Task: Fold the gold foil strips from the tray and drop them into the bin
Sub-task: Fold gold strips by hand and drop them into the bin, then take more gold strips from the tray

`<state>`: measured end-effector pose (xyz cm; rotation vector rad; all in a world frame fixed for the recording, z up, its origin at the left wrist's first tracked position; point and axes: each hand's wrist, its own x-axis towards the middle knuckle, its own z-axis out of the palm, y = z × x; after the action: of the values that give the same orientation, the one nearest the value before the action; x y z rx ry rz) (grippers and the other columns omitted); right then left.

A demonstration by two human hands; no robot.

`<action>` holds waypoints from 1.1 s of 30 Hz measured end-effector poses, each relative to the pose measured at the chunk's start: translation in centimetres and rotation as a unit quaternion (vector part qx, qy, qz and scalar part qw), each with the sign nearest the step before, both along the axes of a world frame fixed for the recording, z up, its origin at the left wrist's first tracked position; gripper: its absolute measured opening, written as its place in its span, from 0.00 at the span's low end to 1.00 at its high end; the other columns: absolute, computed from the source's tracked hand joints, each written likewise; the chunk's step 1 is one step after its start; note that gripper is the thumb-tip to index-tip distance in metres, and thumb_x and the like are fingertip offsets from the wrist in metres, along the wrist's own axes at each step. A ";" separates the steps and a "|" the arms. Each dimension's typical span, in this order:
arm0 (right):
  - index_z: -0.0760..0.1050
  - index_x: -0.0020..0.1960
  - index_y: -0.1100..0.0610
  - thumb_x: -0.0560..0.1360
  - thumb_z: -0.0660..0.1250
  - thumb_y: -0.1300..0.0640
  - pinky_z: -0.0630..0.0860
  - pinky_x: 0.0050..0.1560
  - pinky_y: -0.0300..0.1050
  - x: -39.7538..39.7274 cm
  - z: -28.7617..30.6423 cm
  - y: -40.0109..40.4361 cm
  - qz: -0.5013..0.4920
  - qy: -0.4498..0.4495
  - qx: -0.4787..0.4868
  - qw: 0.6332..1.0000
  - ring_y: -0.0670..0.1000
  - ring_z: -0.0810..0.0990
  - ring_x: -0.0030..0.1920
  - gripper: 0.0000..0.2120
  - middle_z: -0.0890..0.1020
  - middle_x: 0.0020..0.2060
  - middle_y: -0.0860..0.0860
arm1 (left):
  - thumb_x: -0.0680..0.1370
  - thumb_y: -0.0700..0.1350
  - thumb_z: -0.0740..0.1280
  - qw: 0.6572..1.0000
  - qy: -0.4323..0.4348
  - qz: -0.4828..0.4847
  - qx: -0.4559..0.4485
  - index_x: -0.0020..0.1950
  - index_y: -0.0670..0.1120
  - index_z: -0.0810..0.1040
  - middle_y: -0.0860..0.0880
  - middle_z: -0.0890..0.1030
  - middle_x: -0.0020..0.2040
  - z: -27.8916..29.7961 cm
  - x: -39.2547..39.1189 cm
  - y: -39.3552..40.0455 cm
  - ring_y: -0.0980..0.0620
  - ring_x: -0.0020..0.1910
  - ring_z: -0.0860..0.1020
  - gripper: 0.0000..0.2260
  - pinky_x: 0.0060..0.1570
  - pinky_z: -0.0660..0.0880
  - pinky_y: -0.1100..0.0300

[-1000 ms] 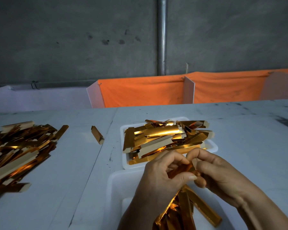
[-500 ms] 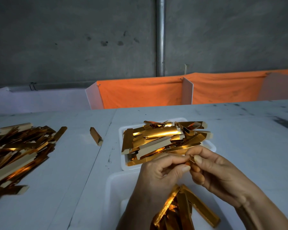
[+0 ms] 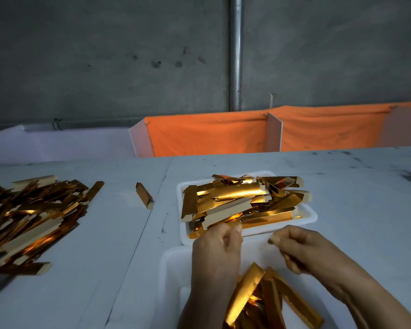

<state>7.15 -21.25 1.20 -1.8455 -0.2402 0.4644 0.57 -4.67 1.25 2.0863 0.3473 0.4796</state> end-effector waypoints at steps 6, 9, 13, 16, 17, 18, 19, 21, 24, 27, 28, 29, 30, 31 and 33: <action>0.78 0.47 0.51 0.78 0.63 0.59 0.70 0.46 0.39 0.1 -1.1 1.4 -0.144 -0.273 -0.214 0.927 0.50 0.77 0.47 0.06 0.81 0.47 0.50 | 0.81 0.54 0.56 0.994 0.021 -0.015 0.106 0.54 0.51 0.77 0.58 0.75 0.46 -0.6 0.3 0.1 0.60 0.44 0.74 0.12 0.48 0.74 0.70; 0.80 0.54 0.58 0.77 0.64 0.63 0.68 0.46 0.41 0.9 -0.7 1.4 -0.190 -0.352 -0.228 0.888 0.52 0.76 0.47 0.09 0.81 0.51 0.55 | 0.81 0.54 0.56 0.992 0.029 -0.022 0.119 0.56 0.51 0.77 0.56 0.79 0.52 -0.8 0.5 0.0 0.58 0.48 0.75 0.13 0.50 0.73 0.71; 0.80 0.55 0.58 0.78 0.62 0.63 0.69 0.37 0.42 3.2 0.4 1.7 -0.154 -0.375 -0.281 0.870 0.51 0.74 0.40 0.09 0.82 0.47 0.56 | 0.81 0.54 0.57 0.993 0.030 -0.023 0.112 0.55 0.51 0.78 0.57 0.78 0.49 -1.1 0.7 0.0 0.59 0.46 0.76 0.13 0.46 0.71 0.74; 0.77 0.57 0.55 0.80 0.60 0.60 0.70 0.36 0.37 5.7 0.6 2.1 -0.078 -0.333 -0.372 0.863 0.50 0.76 0.40 0.10 0.81 0.45 0.52 | 0.81 0.54 0.57 0.992 0.034 -0.027 0.121 0.55 0.51 0.78 0.57 0.79 0.50 -1.1 0.7 -0.1 0.58 0.46 0.75 0.13 0.46 0.70 0.73; 0.77 0.58 0.54 0.80 0.59 0.59 0.71 0.39 0.36 6.4 0.4 2.2 -0.056 -0.318 -0.396 0.860 0.49 0.78 0.42 0.10 0.81 0.47 0.52 | 0.81 0.54 0.57 0.991 0.034 -0.030 0.124 0.56 0.51 0.78 0.56 0.79 0.51 -1.1 0.7 -0.1 0.58 0.47 0.75 0.13 0.47 0.71 0.72; 0.77 0.59 0.53 0.80 0.60 0.58 0.73 0.42 0.36 6.9 0.2 2.3 -0.036 -0.308 -0.418 0.854 0.49 0.79 0.46 0.11 0.82 0.49 0.51 | 0.81 0.54 0.57 0.991 0.033 -0.033 0.125 0.56 0.51 0.78 0.56 0.79 0.51 -1.1 0.7 -0.1 0.58 0.47 0.75 0.13 0.48 0.71 0.71; 0.77 0.60 0.52 0.80 0.61 0.57 0.75 0.46 0.37 7.3 0.0 2.4 -0.019 -0.305 -0.434 0.848 0.49 0.80 0.49 0.11 0.82 0.51 0.51 | 0.81 0.54 0.57 0.991 0.033 -0.034 0.126 0.56 0.51 0.78 0.56 0.79 0.52 -1.2 0.7 -0.1 0.58 0.47 0.75 0.13 0.49 0.70 0.71; 0.78 0.60 0.51 0.79 0.63 0.56 0.76 0.51 0.39 7.9 -0.1 2.5 -0.001 -0.311 -0.440 0.843 0.50 0.79 0.53 0.11 0.81 0.54 0.51 | 0.81 0.54 0.57 0.990 0.034 -0.035 0.128 0.56 0.51 0.78 0.56 0.79 0.52 -1.1 0.8 -0.1 0.59 0.46 0.74 0.13 0.48 0.68 0.73; 0.79 0.56 0.51 0.79 0.63 0.57 0.75 0.49 0.39 8.5 0.2 2.3 0.008 -0.334 -0.429 0.839 0.51 0.78 0.52 0.10 0.80 0.54 0.52 | 0.81 0.54 0.58 0.989 0.039 -0.041 0.135 0.54 0.52 0.78 0.59 0.76 0.46 -1.1 0.9 -0.2 0.61 0.40 0.73 0.12 0.39 0.65 0.78; 0.78 0.57 0.51 0.79 0.61 0.59 0.76 0.51 0.40 8.5 0.1 2.1 0.043 -0.346 -0.428 0.834 0.51 0.78 0.53 0.10 0.78 0.55 0.52 | 0.81 0.54 0.58 0.989 0.045 -0.041 0.133 0.53 0.53 0.78 0.59 0.76 0.47 -1.1 0.8 -0.2 0.62 0.40 0.73 0.11 0.41 0.66 0.78; 0.78 0.57 0.50 0.80 0.60 0.59 0.75 0.51 0.40 8.3 0.0 1.9 0.053 -0.358 -0.428 0.828 0.51 0.78 0.54 0.11 0.77 0.56 0.51 | 0.81 0.54 0.58 0.989 0.049 -0.040 0.132 0.54 0.53 0.78 0.59 0.77 0.49 -1.1 0.8 -0.2 0.61 0.40 0.73 0.11 0.42 0.66 0.77; 0.78 0.58 0.51 0.80 0.60 0.58 0.74 0.50 0.38 7.9 0.0 1.8 0.054 -0.373 -0.423 0.824 0.50 0.77 0.53 0.11 0.76 0.57 0.51 | 0.81 0.53 0.58 0.990 0.053 -0.039 0.127 0.54 0.53 0.78 0.59 0.78 0.51 -1.1 0.8 -0.3 0.61 0.40 0.73 0.11 0.42 0.65 0.77; 0.77 0.58 0.51 0.80 0.60 0.58 0.72 0.47 0.37 7.4 0.1 1.5 0.046 -0.390 -0.411 0.822 0.50 0.77 0.53 0.10 0.75 0.57 0.50 | 0.81 0.53 0.58 0.991 0.055 -0.036 0.117 0.55 0.53 0.77 0.59 0.78 0.51 -1.0 0.8 -0.2 0.61 0.40 0.73 0.10 0.42 0.65 0.78; 0.77 0.58 0.52 0.80 0.60 0.57 0.71 0.45 0.36 6.8 0.1 1.3 0.032 -0.410 -0.395 0.821 0.50 0.77 0.51 0.10 0.75 0.56 0.50 | 0.81 0.53 0.58 0.993 0.057 -0.032 0.097 0.56 0.53 0.77 0.60 0.77 0.51 -0.9 0.7 -0.2 0.62 0.40 0.72 0.10 0.40 0.65 0.79; 0.78 0.56 0.54 0.79 0.63 0.58 0.72 0.42 0.39 5.4 0.3 0.8 -0.001 -0.446 -0.355 0.822 0.51 0.77 0.48 0.08 0.75 0.55 0.51 | 0.81 0.53 0.59 0.997 0.060 -0.029 0.036 0.58 0.54 0.76 0.60 0.77 0.52 -0.5 0.6 -0.2 0.64 0.41 0.72 0.10 0.37 0.65 0.79</action>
<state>12.55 -20.45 1.49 -2.7034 -0.7743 -0.4394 1.20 -4.91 0.71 2.1938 0.3427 0.3380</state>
